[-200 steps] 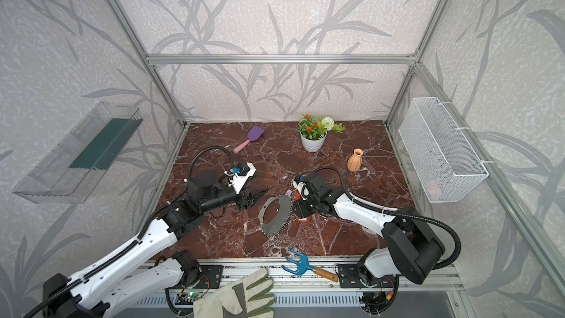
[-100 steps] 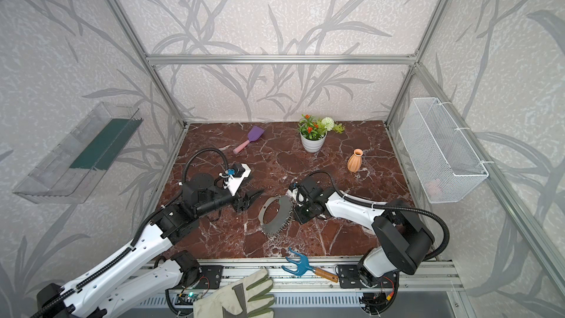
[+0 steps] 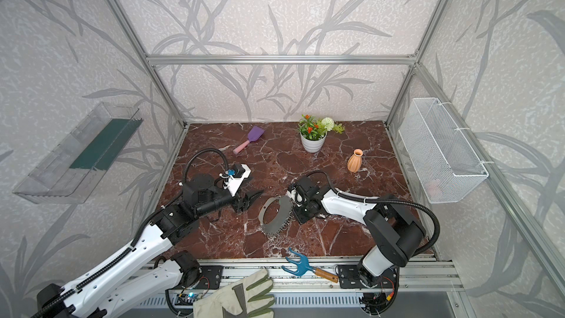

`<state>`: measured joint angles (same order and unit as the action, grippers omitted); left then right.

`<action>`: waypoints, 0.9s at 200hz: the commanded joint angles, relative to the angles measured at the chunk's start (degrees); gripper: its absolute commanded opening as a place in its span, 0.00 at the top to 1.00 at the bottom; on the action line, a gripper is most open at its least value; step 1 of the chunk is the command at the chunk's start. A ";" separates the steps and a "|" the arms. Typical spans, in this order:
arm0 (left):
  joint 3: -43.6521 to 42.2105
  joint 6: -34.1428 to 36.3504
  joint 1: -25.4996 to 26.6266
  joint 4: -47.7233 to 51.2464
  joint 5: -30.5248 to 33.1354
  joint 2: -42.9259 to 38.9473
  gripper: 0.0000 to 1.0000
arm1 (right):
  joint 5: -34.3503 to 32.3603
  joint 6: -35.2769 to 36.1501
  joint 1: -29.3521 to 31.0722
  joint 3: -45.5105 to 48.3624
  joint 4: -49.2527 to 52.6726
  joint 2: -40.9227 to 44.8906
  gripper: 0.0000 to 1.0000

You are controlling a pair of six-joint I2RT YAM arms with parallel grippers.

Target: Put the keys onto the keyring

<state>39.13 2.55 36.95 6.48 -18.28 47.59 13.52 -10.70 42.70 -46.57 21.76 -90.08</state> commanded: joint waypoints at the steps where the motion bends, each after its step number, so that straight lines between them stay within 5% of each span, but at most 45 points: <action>1: 0.20 0.03 -0.27 0.01 -0.23 -0.74 0.32 | 0.33 0.74 0.37 -1.43 1.21 -0.03 0.90; 37: 0.73 0.45 -0.33 0.23 -0.52 -0.14 0.32 | 1.05 1.49 0.37 -1.48 1.17 0.88 1.00; 97: 4.99 0.33 -0.59 2.10 -2.96 4.56 0.38 | 1.68 3.56 0.37 -2.21 3.40 6.24 1.00; 180: 15.12 5.71 -2.60 10.88 -17.08 26.18 0.60 | 1.69 4.96 0.28 -1.86 1.20 8.24 1.00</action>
<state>51.07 6.59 35.86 13.74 -29.04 68.64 14.61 -6.72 42.81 -47.64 23.59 -83.20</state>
